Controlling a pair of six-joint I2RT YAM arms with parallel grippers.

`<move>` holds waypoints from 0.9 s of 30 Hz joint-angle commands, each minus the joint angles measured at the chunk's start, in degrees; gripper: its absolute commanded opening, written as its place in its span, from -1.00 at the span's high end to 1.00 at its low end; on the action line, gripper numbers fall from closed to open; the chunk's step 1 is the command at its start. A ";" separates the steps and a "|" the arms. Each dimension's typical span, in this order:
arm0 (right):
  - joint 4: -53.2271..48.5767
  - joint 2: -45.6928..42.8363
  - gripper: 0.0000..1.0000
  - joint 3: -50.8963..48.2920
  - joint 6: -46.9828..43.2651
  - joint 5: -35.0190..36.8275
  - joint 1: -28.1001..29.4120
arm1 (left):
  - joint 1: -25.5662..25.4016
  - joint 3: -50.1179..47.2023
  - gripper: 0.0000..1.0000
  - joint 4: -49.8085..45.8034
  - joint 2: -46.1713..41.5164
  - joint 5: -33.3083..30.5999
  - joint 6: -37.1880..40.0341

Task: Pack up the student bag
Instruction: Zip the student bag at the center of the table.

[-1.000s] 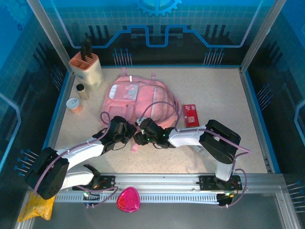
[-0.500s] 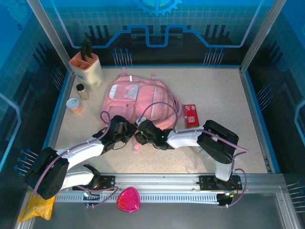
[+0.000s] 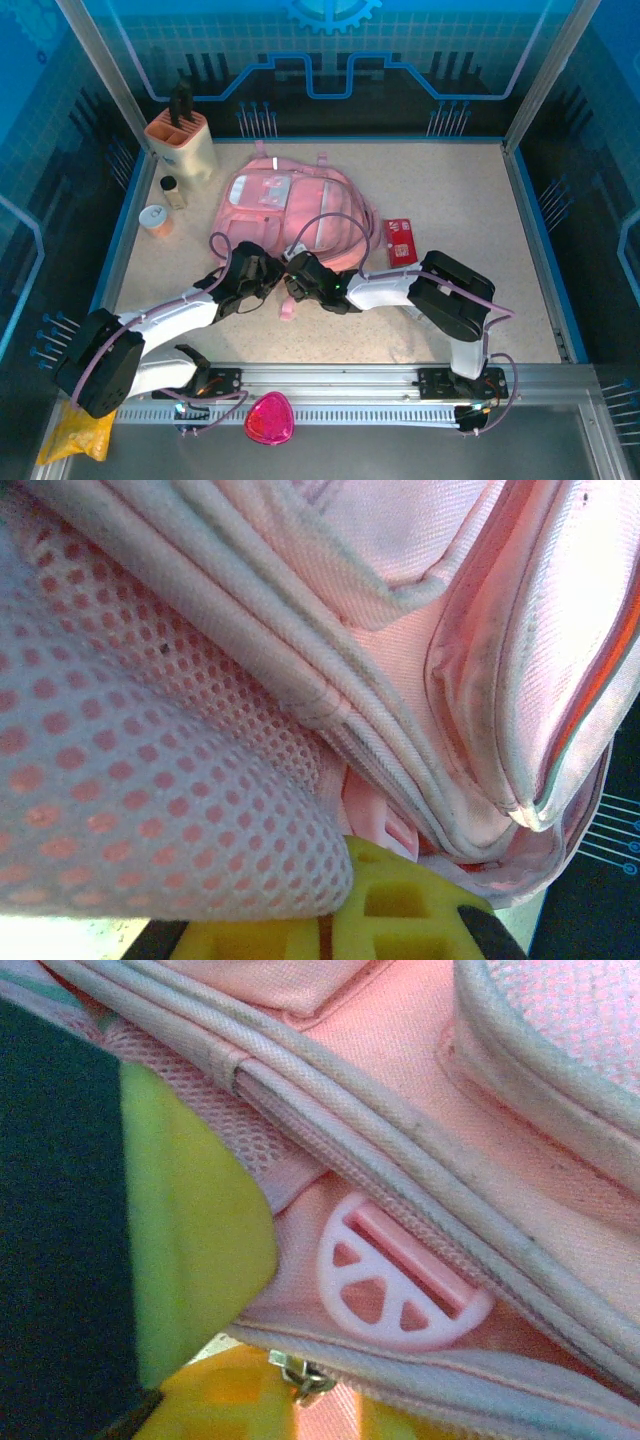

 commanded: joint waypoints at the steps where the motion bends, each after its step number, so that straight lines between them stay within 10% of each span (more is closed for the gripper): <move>1: 1.35 -1.71 0.72 -1.09 0.37 5.74 -0.11 | -1.33 2.49 1.00 2.06 -2.23 3.71 0.86; 27: 2.68 -12.40 1.00 -14.43 -2.37 1.68 -2.91 | 1.44 2.77 1.00 -1.48 -4.89 3.50 2.23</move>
